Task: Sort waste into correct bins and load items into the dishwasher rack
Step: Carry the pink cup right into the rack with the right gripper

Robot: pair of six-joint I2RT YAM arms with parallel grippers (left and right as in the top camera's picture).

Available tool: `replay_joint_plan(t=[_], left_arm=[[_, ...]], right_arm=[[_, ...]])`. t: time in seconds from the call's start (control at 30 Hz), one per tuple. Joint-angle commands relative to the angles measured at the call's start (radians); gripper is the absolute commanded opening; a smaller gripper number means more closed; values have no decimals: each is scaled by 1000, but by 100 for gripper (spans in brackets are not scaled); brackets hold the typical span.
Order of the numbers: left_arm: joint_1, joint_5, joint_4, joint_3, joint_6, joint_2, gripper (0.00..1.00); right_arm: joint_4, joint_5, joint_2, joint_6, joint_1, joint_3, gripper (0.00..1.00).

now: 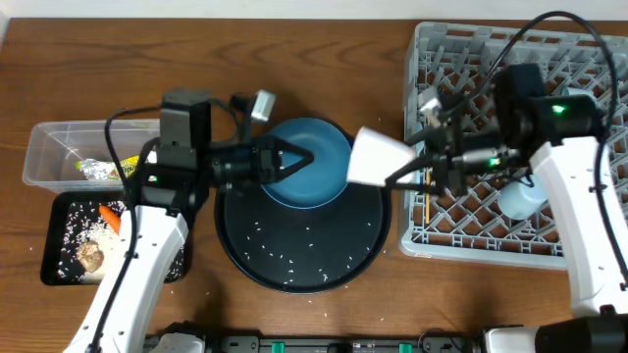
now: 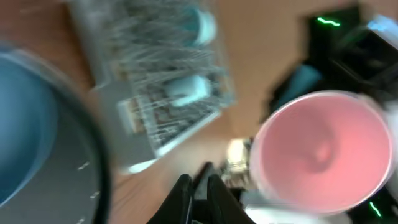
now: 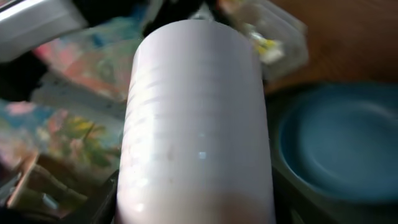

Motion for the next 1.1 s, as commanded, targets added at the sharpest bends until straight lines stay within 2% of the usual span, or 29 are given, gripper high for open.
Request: replay_joint_plan(t=[0.0,0.03,0.13,0.3,0.5,0.53,0.57,0.63,0.67,0.7,0.73,1.07], left_arm=[[6,-229,-86,2,21,-2,12],[6,-268,-123,2,34,-2,12],[5,-353,-196,2,40,-2,12],[5,-468,-298,2,60,-2,12],[5,-661,-368,2,85,-2,12],[5,-698,-365,2,85,-2,17],[5,-728,-356,2,85,-2,28],[5,-769,-340,2,85,-2,41],[5,-783,-333,2,85,-2,51],[5,-787,-329,2,85,-2,70],[5,-787,-330,2,85,-2,98],[5,-787,-330,2,85,-2,98]], right_arm=[[56,224,2,367,-49,-3,32],[87,362,0,502,-56,-3,32],[118,655,-1,745,-55,-2,32],[100,846,-1,895,-53,-2,27],[48,969,-1,978,-53,-2,4],[38,983,-1,981,-53,-2,1],[29,990,-1,982,-53,-2,1],[10,1008,-1,989,-53,0,1],[0,1017,-1,989,-53,0,1],[-12,1032,-1,996,-53,3,1],[-24,1042,-1,996,-53,8,1],[-246,1168,-1,1044,-53,174,1]])
